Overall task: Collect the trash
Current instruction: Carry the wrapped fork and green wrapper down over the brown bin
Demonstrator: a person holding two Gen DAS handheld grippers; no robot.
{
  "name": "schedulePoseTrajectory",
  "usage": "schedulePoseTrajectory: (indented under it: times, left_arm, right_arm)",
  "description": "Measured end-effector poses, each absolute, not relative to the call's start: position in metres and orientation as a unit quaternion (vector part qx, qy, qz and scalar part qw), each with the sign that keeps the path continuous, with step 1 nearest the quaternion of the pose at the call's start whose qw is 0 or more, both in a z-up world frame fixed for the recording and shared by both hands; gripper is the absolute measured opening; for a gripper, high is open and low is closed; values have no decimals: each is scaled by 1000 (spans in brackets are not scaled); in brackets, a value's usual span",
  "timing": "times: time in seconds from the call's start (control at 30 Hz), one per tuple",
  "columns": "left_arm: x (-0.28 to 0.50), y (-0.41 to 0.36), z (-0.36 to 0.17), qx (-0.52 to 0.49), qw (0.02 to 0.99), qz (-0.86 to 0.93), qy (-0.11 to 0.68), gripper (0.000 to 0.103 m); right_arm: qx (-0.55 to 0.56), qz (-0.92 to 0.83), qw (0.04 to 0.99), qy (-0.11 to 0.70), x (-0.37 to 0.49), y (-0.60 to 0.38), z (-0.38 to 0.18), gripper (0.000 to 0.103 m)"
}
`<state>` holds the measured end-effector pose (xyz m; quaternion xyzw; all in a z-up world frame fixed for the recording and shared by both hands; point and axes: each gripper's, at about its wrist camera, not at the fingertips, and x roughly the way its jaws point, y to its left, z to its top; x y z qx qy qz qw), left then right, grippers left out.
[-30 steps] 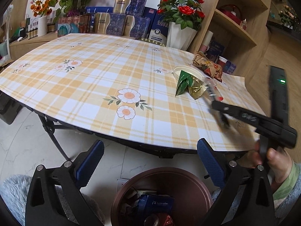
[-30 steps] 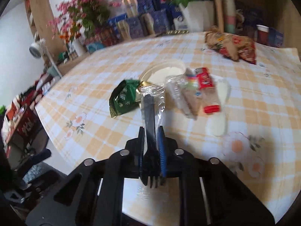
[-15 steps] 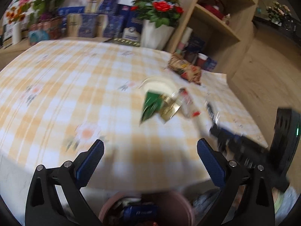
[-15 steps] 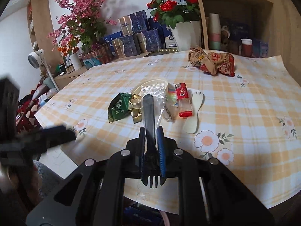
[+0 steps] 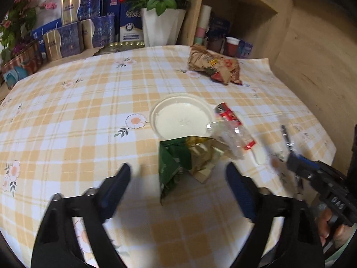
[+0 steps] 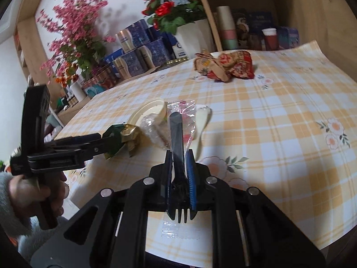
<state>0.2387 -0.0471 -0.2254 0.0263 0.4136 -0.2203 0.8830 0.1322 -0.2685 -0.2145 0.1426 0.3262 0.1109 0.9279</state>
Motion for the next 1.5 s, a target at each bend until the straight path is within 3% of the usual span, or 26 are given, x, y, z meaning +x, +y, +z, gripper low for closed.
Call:
schedulePoseTrajectory:
  times: [0.07, 0.13, 0.17, 0.2, 0.93, 1.5]
  left_arm:
    - [244, -47, -232, 27, 877, -220, 426, 62]
    - [244, -48, -237, 44, 875, -218, 430, 45]
    - [244, -49, -238, 55, 875, -215, 430, 24]
    - [243, -49, -238, 64, 877, -209, 428, 16]
    - [107, -8, -183, 6, 897, -241, 372, 15]
    - [25, 26, -194, 14, 904, -246, 350, 15]
  right_arm:
    - [148, 111, 927, 325, 132, -272, -215, 16]
    - [150, 110, 928, 324, 134, -273, -214, 16]
    - [151, 111, 928, 323, 135, -274, -215, 16]
    - [152, 111, 928, 323, 136, -274, -214, 16]
    - [96, 134, 934, 317, 96, -240, -201, 16]
    - [26, 218, 885, 410, 6, -164, -234, 16]
